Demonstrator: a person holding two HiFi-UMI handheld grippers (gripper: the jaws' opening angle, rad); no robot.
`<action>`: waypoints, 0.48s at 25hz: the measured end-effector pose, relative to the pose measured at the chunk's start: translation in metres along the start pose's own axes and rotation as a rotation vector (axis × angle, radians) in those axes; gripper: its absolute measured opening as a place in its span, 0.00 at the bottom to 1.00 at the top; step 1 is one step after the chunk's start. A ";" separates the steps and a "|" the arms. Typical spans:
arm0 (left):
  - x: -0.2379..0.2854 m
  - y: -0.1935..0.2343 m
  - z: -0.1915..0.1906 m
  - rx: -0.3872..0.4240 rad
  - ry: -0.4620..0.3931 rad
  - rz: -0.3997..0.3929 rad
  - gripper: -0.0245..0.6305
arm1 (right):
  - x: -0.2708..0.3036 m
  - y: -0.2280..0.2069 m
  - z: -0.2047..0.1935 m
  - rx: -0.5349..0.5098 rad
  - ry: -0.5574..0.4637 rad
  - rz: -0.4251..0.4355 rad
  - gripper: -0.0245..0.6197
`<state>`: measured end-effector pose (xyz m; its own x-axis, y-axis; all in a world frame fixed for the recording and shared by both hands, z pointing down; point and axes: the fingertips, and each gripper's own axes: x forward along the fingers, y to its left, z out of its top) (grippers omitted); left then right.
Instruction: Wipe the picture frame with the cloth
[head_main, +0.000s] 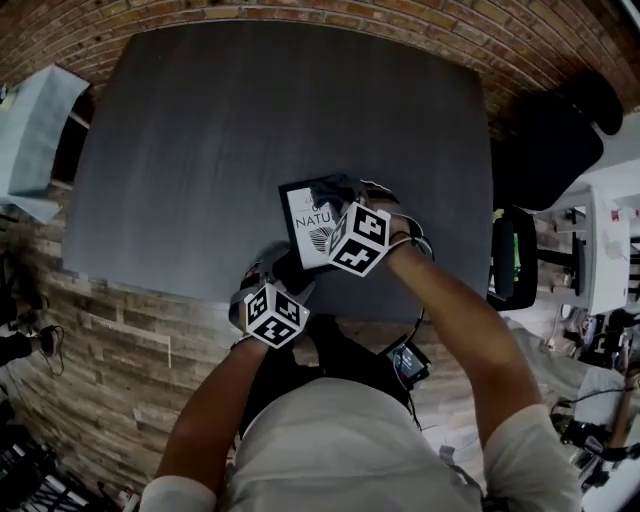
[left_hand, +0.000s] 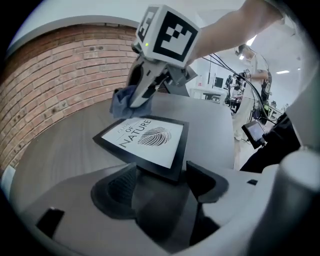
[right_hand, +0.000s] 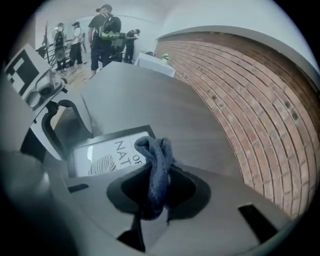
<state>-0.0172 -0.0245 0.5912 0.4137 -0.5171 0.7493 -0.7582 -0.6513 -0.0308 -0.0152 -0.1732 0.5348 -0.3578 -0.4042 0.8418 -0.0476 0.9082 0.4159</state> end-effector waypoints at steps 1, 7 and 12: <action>0.000 0.000 0.000 -0.002 0.000 -0.001 0.51 | 0.005 -0.002 0.009 -0.032 -0.007 -0.003 0.18; 0.000 0.001 -0.002 -0.059 -0.006 -0.003 0.51 | 0.036 -0.011 0.057 -0.147 -0.046 -0.013 0.18; 0.000 0.005 -0.004 -0.102 -0.009 0.007 0.51 | 0.053 0.000 0.068 -0.261 -0.025 -0.021 0.18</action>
<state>-0.0227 -0.0255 0.5936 0.4120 -0.5269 0.7433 -0.8084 -0.5878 0.0314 -0.0971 -0.1868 0.5559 -0.3824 -0.4166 0.8248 0.1863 0.8395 0.5104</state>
